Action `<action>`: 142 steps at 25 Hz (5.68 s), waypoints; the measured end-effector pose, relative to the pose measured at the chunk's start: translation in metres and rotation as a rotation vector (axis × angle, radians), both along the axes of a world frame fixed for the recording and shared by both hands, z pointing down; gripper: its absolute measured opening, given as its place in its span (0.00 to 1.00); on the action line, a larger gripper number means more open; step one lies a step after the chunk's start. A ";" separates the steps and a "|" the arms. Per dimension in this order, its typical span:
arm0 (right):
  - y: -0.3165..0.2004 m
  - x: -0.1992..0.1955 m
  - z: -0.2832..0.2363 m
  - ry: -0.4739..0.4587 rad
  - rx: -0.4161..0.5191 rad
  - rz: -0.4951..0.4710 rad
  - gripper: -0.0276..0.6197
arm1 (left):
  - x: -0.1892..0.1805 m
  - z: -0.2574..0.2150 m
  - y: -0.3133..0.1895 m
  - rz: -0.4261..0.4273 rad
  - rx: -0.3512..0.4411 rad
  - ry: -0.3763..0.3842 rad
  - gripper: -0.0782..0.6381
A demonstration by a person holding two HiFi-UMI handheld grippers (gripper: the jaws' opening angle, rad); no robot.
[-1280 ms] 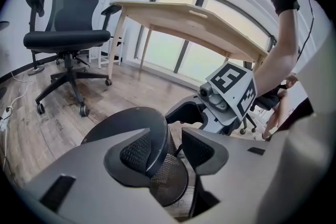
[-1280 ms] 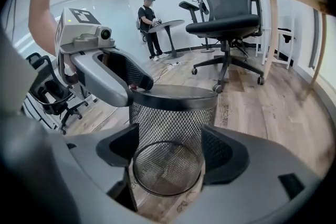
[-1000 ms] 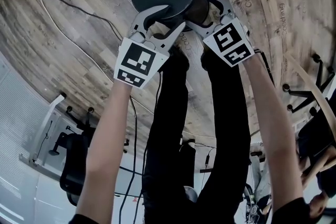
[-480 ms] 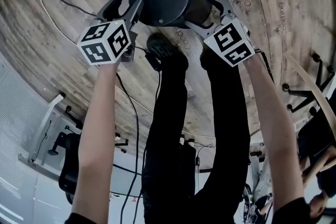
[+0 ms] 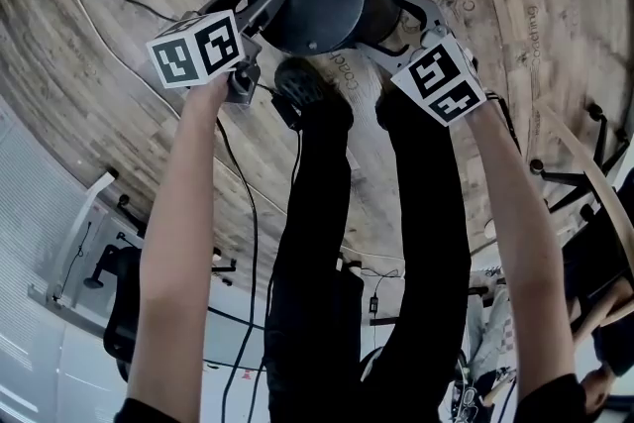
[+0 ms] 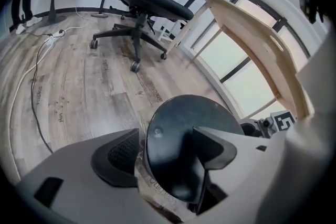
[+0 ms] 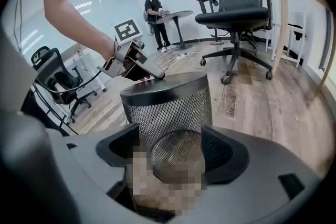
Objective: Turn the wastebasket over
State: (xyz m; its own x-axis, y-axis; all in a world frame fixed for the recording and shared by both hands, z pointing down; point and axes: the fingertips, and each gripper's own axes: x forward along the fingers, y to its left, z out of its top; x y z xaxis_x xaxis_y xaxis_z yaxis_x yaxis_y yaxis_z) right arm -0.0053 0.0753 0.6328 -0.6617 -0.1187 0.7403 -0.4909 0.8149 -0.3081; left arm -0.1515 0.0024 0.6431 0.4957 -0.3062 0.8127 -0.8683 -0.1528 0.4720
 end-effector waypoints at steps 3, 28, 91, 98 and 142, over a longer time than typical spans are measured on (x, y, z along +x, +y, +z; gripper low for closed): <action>0.011 -0.001 0.003 0.018 0.004 -0.049 0.58 | 0.007 0.001 0.007 0.025 -0.027 0.024 0.58; 0.042 0.035 0.062 0.198 -0.004 -0.117 0.58 | 0.054 0.015 0.031 0.150 -0.094 0.027 0.55; -0.042 0.020 -0.638 0.370 0.783 -0.092 0.58 | 0.066 -0.679 0.034 0.655 0.926 -0.203 0.48; -0.014 -0.020 -0.663 0.472 0.861 -0.055 0.54 | 0.038 -0.712 0.052 0.795 1.072 -0.195 0.37; 0.072 -0.028 -0.678 0.400 0.674 0.303 0.09 | 0.054 -0.698 0.106 0.952 0.943 -0.108 0.13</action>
